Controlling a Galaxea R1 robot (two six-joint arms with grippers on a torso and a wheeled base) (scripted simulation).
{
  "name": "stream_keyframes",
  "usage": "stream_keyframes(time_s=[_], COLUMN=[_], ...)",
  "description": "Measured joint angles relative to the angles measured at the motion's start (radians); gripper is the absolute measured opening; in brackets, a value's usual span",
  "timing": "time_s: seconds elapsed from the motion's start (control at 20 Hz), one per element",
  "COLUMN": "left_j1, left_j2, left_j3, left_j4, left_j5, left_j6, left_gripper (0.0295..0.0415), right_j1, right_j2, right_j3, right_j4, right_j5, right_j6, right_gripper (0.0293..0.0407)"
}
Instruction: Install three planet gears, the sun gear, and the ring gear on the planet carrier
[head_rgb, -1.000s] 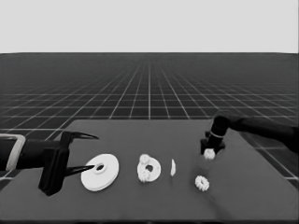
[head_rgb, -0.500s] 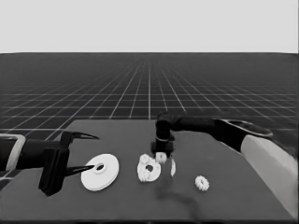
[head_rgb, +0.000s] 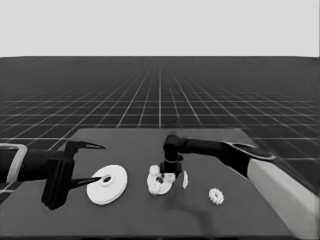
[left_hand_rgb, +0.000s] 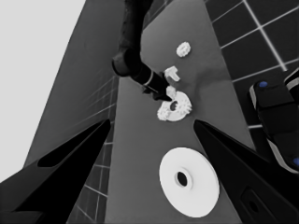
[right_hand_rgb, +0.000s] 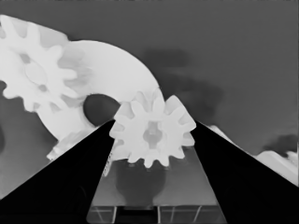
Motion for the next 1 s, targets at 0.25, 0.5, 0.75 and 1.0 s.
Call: stream_keyframes(time_s=[0.25,0.5,0.75,1.0], left_j1=[0.0,0.0,0.0,0.0], left_j2=[0.0,0.0,0.0,0.0], left_j3=[0.0,0.0,0.0,0.0], left_j4=[0.0,0.0,0.0,0.0], left_j5=[0.0,0.0,0.0,0.0], left_j6=[0.0,0.0,0.0,0.0], left_gripper=[0.0385,0.0385,0.0385,0.0385], right_j1=[-0.006,-0.006,0.047,0.142], right_j2=[0.001,0.001,-0.016,-0.027], right_j3=[-0.006,-0.006,0.051,0.095], right_j4=[-0.005,-0.006,0.048,0.132], right_j5=[0.003,0.003,-0.026,-0.052], right_j6=[-0.003,-0.003,0.03,0.057], right_gripper=[0.0344,0.0384,0.0385,0.0385])
